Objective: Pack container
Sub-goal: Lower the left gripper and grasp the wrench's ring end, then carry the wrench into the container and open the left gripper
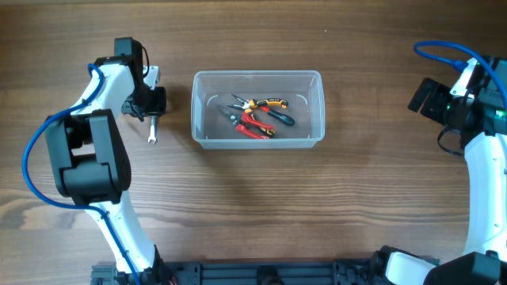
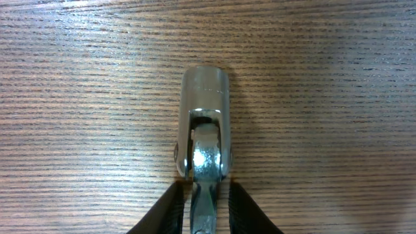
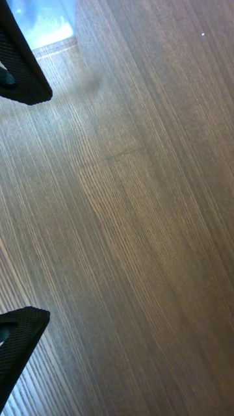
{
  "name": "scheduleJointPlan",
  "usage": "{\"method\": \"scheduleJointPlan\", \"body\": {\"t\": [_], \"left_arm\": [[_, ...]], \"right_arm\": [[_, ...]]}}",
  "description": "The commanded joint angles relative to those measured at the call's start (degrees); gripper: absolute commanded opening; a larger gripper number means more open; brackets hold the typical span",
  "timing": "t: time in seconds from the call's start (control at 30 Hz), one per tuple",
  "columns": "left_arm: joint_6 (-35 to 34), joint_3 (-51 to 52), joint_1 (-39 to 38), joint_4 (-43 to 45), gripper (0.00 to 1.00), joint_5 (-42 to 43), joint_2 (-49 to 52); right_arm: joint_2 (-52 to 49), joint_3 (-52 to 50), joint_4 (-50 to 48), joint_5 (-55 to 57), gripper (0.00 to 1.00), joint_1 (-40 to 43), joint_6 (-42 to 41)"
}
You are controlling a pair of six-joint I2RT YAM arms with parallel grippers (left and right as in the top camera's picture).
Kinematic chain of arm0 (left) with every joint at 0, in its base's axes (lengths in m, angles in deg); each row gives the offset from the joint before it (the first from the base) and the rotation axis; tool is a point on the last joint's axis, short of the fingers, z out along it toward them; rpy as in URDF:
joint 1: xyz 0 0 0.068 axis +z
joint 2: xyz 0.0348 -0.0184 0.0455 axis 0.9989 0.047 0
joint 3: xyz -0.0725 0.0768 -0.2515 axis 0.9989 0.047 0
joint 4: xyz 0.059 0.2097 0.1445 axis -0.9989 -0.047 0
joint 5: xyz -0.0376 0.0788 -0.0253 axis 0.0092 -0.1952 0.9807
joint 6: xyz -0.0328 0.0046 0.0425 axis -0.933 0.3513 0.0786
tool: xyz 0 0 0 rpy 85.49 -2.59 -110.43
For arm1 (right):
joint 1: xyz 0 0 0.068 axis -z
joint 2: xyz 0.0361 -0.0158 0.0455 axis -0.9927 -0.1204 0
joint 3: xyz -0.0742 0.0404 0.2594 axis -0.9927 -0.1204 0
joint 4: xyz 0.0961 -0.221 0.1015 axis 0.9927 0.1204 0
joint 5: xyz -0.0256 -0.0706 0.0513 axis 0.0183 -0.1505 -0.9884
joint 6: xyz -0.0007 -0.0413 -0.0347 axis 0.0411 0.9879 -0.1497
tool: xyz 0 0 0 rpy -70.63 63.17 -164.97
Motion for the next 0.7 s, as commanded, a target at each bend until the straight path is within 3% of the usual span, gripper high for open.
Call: {"method": "scheduleJointPlan", "body": {"t": [0.0, 0.2, 0.67], "left_arm": [[0.2, -0.7, -0.2, 0.4, 0.19, 0.3, 1.4], [-0.4, -2.1, -0.2, 0.9, 0.04, 0.3, 1.4], [-1.2, -14.9, -1.1, -8.3, 0.04, 3.6, -8.9]], "right_arm": [[0.3, 0.1, -0.2, 1.0, 1.00, 0.0, -1.1], [0.3, 0.1, -0.2, 1.0, 1.00, 0.0, -1.1], [0.3, 0.1, -0.2, 1.0, 1.00, 0.0, -1.0]]}}
